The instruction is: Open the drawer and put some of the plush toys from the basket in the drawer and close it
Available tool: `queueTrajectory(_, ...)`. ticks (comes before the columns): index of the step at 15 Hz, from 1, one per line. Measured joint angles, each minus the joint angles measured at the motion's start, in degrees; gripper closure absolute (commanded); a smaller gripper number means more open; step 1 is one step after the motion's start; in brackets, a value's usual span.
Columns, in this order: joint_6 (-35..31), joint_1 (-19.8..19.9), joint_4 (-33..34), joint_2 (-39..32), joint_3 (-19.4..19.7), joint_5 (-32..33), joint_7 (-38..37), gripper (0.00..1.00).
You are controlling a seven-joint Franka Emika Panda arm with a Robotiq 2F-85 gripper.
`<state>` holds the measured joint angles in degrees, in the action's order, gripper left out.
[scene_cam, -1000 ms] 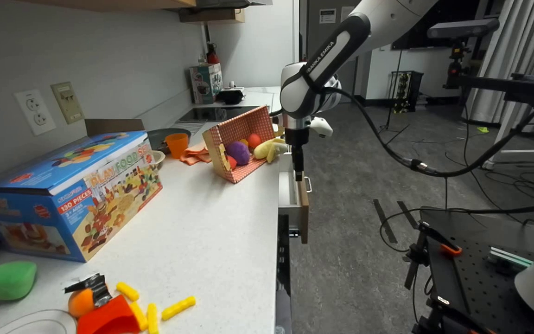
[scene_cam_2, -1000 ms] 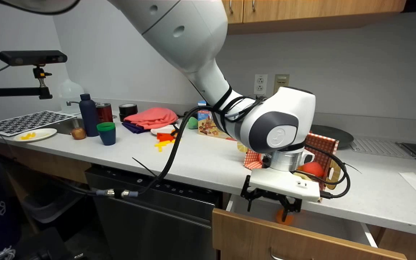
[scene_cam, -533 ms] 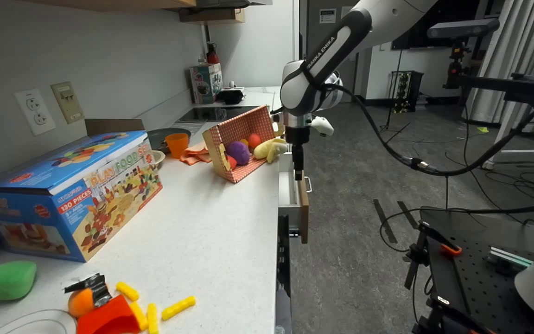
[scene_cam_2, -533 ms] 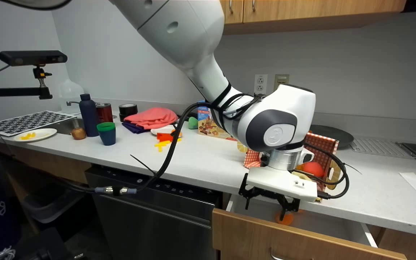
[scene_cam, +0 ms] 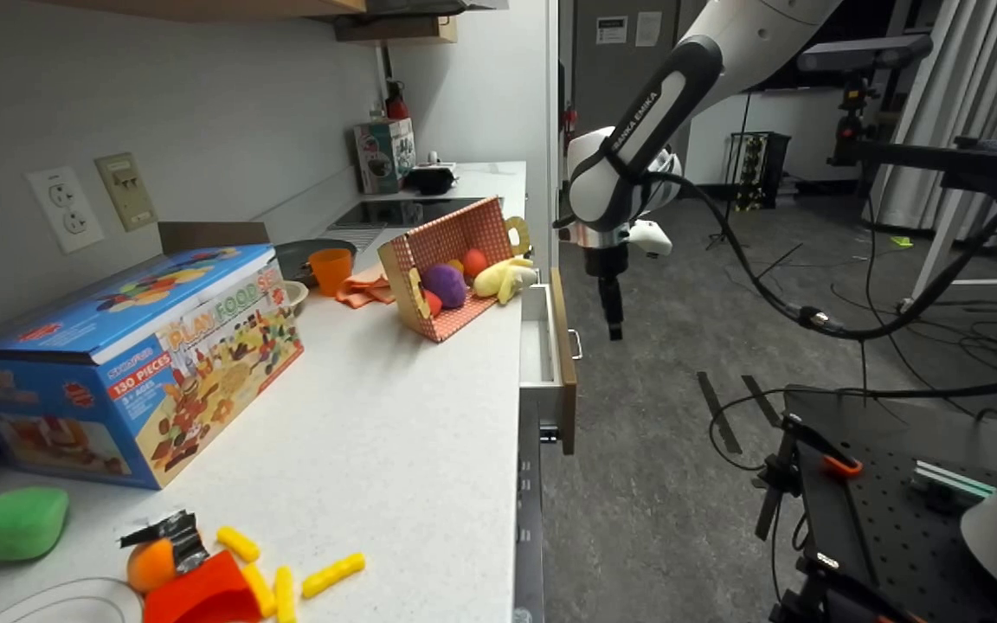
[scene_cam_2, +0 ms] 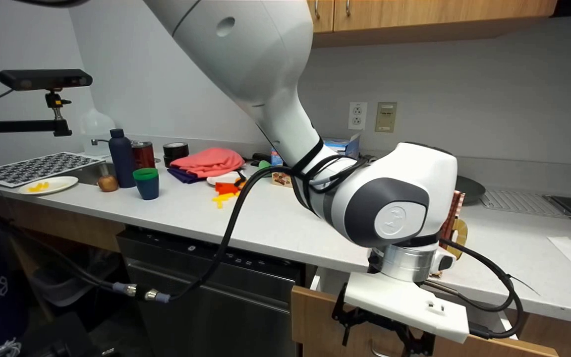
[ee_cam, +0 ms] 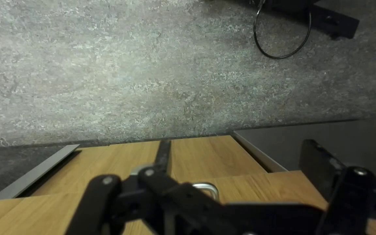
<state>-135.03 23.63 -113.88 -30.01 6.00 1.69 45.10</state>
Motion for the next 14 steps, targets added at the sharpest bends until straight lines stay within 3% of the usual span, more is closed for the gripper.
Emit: queueTrajectory(14,-0.07,0.55,11.96,-9.76,-2.66,-5.77,-0.57,0.0)
